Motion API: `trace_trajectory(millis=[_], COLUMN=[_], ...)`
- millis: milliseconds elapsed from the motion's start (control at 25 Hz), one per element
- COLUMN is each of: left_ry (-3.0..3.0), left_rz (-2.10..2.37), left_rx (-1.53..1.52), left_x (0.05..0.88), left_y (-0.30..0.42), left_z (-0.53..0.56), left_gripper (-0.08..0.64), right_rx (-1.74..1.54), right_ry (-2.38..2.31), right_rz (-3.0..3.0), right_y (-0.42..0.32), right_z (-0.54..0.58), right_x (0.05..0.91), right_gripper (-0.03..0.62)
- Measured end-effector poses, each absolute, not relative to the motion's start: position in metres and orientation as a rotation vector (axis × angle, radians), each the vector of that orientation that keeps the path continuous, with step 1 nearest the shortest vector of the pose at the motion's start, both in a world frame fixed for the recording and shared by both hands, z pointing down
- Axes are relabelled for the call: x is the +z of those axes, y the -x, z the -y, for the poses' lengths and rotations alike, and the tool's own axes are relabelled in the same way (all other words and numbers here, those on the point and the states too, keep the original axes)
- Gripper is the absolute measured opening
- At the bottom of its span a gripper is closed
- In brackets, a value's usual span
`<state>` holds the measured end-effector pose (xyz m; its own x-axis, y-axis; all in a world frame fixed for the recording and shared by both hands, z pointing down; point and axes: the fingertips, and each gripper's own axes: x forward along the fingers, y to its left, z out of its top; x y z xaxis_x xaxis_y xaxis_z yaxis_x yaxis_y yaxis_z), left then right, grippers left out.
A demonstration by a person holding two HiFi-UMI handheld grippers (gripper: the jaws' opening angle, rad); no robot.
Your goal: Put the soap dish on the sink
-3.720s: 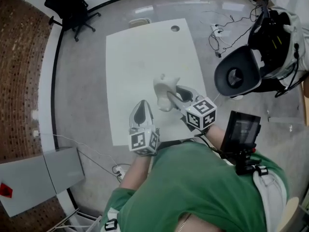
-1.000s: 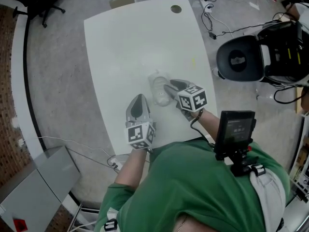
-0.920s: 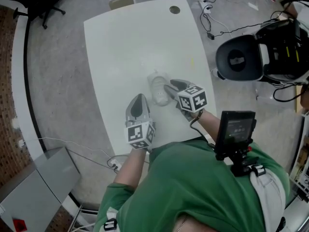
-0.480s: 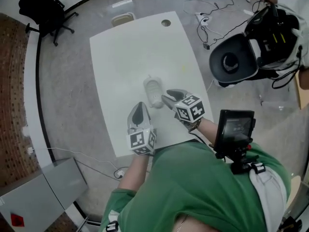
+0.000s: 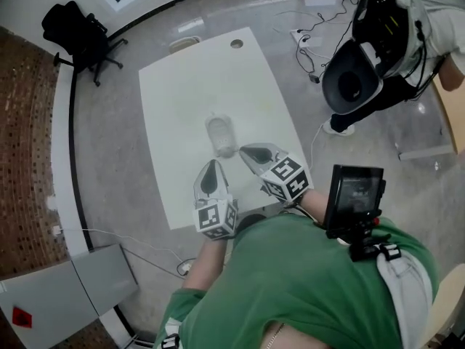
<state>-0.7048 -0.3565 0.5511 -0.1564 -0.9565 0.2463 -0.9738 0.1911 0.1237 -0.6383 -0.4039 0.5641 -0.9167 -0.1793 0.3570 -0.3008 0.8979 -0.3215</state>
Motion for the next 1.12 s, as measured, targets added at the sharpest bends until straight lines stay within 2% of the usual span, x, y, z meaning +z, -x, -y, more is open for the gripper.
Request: trace_trajectory(millis=[360,640,1120], left_ry=[-1.872,-1.847,-1.928], left_rz=[2.271,2.292,2.245], left_rx=[0.096,0.109,0.023], left_x=[0.529,0.495,0.481], left_y=[0.635,0.602,0.616], left_z=[0.289,0.286,0.247], left_gripper=[0.005,0.005,0.005], right_rx=[0.476,0.493,0.467], right_ry=[-0.35,-0.309,-0.396], right_rz=[2.842,2.867,2.885], right_y=[0.569,0.541,0.55], right_z=[0.336,0.331,0.287], right_x=[0.545,0.51,0.493], right_gripper=[0.003,0.003,0.003])
